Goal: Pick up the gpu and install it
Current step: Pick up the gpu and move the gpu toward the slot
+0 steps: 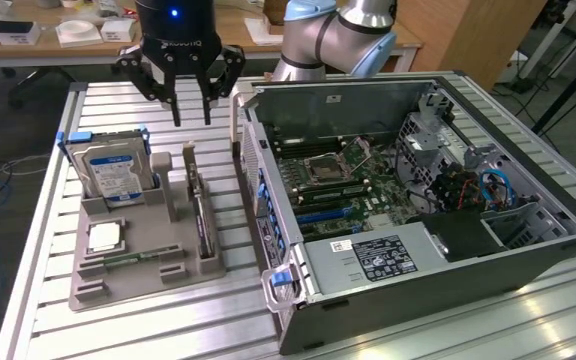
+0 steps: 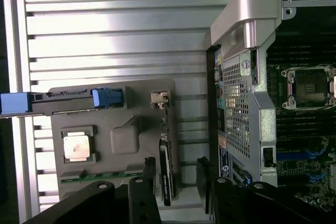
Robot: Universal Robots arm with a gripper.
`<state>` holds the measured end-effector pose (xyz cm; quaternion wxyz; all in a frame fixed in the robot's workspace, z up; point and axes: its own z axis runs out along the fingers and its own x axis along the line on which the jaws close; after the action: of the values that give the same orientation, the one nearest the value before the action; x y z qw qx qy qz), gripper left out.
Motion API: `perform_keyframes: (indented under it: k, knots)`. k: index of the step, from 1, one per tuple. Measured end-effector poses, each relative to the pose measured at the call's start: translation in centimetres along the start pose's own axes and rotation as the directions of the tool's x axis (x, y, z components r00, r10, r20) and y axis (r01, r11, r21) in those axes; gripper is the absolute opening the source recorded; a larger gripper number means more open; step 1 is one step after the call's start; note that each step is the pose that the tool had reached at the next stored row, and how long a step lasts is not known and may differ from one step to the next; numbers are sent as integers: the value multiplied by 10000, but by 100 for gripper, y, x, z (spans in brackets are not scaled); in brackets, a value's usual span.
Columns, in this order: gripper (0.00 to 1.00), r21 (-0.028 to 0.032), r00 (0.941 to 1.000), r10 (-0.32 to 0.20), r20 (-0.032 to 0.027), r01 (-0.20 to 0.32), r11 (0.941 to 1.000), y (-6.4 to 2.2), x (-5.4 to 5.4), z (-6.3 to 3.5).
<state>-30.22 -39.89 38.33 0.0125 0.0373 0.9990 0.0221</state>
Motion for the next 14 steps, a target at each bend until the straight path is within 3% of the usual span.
perform_keyframes:
  k: [1,2,14]
  knots:
    - [41,0,10000,0,0,0,10000,0,0,0]
    - [47,0,10000,0,0,0,10000,0,0,0]
    - [47,0,10000,0,0,0,10000,-1,0,12]
